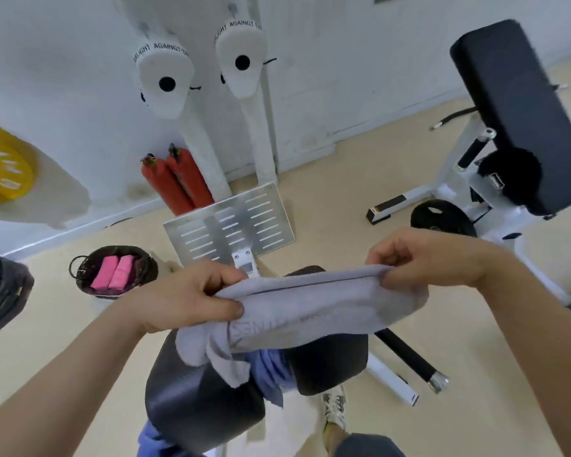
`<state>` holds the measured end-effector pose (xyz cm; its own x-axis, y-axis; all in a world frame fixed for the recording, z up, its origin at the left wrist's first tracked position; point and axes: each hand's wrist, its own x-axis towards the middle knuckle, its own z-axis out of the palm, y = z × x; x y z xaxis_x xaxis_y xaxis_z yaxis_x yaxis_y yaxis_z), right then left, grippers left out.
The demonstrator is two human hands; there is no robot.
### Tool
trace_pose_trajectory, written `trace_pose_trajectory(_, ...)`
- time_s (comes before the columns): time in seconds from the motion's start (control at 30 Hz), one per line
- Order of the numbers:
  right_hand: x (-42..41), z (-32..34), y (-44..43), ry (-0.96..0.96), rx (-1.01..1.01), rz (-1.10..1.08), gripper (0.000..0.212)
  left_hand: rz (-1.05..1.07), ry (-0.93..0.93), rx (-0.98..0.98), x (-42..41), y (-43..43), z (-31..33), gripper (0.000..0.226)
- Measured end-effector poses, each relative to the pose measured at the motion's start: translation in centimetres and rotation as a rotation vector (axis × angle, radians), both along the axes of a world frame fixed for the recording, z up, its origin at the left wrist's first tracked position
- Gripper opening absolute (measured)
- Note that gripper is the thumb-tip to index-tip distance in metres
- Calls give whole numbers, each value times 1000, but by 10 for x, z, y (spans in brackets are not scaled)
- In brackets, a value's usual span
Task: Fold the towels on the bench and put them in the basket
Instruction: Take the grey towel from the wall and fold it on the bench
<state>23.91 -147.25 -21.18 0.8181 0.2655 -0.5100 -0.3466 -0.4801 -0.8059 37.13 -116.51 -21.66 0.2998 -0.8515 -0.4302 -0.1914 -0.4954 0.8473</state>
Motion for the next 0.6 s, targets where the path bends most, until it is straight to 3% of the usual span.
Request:
trace_pose_trajectory(0.1,-20,17,6,35,153,-35,14,24,167,-92,-23,24,-4,32)
trace_pose_trajectory(0.17,-21,21,8,38,134,-59,12,63,210,-103,-31,33,-7,26)
trace_pose_trajectory(0.3,9,-17,13,53,-177,-96,11,62,-75,101,-29,38,-39,18)
trace_pose_trajectory(0.43,53,-122,19,-31,-433,-180,7,123,-399,402,-12,43,-117,16)
trace_pose_trajectory(0.6,80,-223,27,-31,-414,-330,20,290,-379,588,13,57,-202,14)
